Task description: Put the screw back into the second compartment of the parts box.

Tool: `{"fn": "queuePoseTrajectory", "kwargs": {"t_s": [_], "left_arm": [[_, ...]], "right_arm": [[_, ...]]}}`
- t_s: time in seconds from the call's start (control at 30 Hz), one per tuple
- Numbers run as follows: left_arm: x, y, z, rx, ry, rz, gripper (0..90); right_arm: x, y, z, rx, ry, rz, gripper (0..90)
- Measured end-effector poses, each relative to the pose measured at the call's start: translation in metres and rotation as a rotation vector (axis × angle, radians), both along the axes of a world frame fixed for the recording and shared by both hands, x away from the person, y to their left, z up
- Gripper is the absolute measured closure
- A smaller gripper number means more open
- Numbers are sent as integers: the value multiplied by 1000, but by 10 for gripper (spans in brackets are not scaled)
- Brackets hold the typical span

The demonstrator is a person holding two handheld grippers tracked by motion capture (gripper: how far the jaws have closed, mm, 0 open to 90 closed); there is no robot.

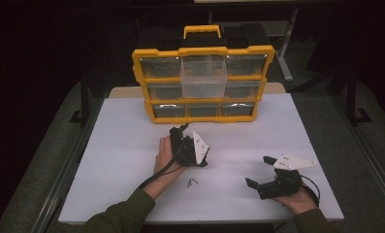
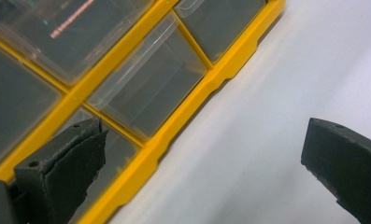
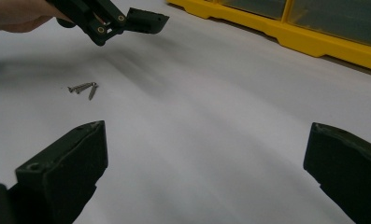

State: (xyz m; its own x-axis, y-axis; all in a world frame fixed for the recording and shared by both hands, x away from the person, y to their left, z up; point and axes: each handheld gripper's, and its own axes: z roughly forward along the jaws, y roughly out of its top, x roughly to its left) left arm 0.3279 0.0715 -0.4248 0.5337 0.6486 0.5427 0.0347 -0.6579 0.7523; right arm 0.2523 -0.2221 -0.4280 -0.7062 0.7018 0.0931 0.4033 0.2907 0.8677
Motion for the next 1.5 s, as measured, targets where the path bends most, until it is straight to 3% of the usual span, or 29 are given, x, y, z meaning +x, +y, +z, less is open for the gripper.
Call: {"fn": "queuePoseTrajectory", "kwargs": {"t_s": [0.23, 0.33, 0.43, 0.73, 0.93, 1.1, 1.3, 1.37, 1.5], "left_arm": [[7, 8, 3, -150, 103, 1, 0], [10, 13, 5, -192, 146, -1, 0], [14, 16, 5, -283, 179, 1, 0], [20, 26, 10, -388, 243, -7, 0], [24, 34, 11, -449, 306, -11, 0], [26, 37, 10, -484, 325, -31, 0], [24, 42, 13, -486, 315, -90, 0], [22, 45, 14, -469, 308, -112, 0], [18, 50, 17, -484, 309, -141, 0]], "right_arm": [[0, 0, 0, -1, 0, 1, 0], [0, 0, 0, -2, 0, 2, 0], [0, 0, 0, -2, -1, 2, 0], [0, 0, 0, -3, 0, 3, 0], [0, 0, 0, -2, 0, 3, 0], [0, 0, 0, -3, 0, 3, 0], [0, 0, 0, -1, 1, 2, 0], [0, 0, 0, -1, 1, 3, 0], [0, 0, 0, -2, 0, 4, 0]]}}
